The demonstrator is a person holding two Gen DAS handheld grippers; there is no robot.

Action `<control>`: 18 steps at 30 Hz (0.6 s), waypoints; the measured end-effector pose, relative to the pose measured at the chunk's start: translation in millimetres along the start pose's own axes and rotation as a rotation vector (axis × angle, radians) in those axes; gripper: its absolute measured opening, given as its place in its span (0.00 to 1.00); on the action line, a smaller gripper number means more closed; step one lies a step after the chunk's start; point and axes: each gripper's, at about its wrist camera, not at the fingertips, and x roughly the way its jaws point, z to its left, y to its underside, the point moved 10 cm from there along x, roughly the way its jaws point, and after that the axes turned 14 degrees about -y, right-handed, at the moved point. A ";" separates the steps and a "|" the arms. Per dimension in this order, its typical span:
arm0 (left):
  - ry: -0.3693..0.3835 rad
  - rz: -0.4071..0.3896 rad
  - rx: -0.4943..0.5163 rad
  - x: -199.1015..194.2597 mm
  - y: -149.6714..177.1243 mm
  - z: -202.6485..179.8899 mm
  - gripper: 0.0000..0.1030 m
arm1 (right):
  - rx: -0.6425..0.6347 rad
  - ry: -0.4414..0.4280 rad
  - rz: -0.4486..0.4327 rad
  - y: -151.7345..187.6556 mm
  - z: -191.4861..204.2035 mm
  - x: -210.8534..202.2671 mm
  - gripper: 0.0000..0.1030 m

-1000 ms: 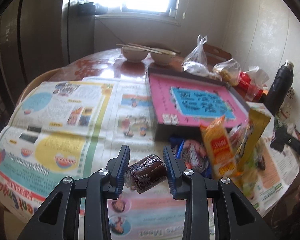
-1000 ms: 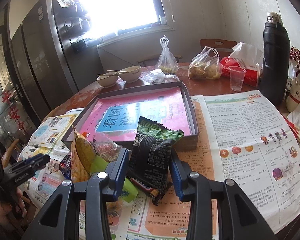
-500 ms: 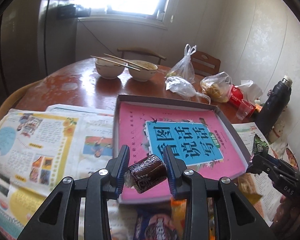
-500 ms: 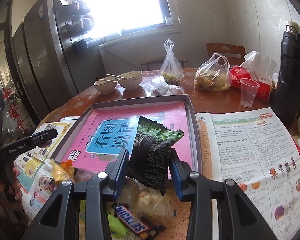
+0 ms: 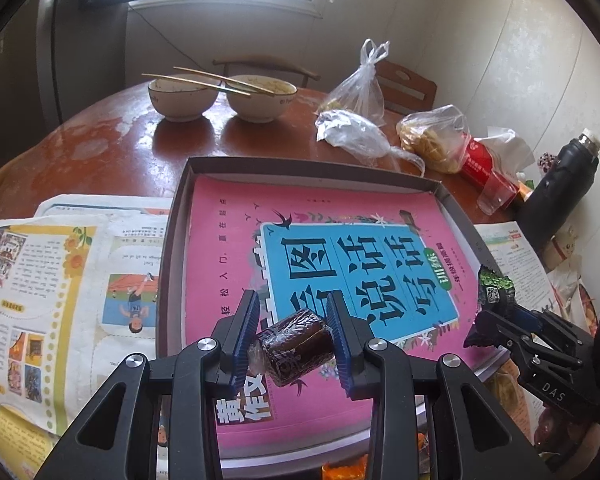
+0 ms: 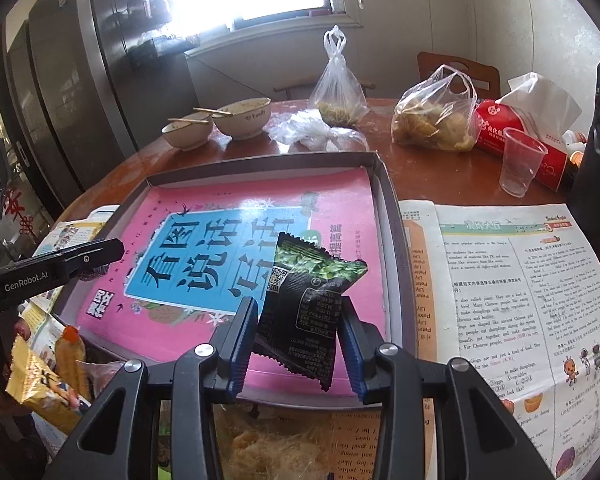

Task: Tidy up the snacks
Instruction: 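Carry both snacks over the pink-lined tray and open both grippers to drop them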

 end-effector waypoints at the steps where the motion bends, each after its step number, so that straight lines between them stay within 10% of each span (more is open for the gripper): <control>1: -0.002 0.004 0.002 1.9 0.7 -0.4 0.35 | -0.001 0.000 0.004 0.8 -0.2 1.1 0.39; 18: -0.011 0.012 0.025 4.1 3.8 -0.4 0.36 | 0.047 0.008 0.023 4.8 -9.0 4.7 0.40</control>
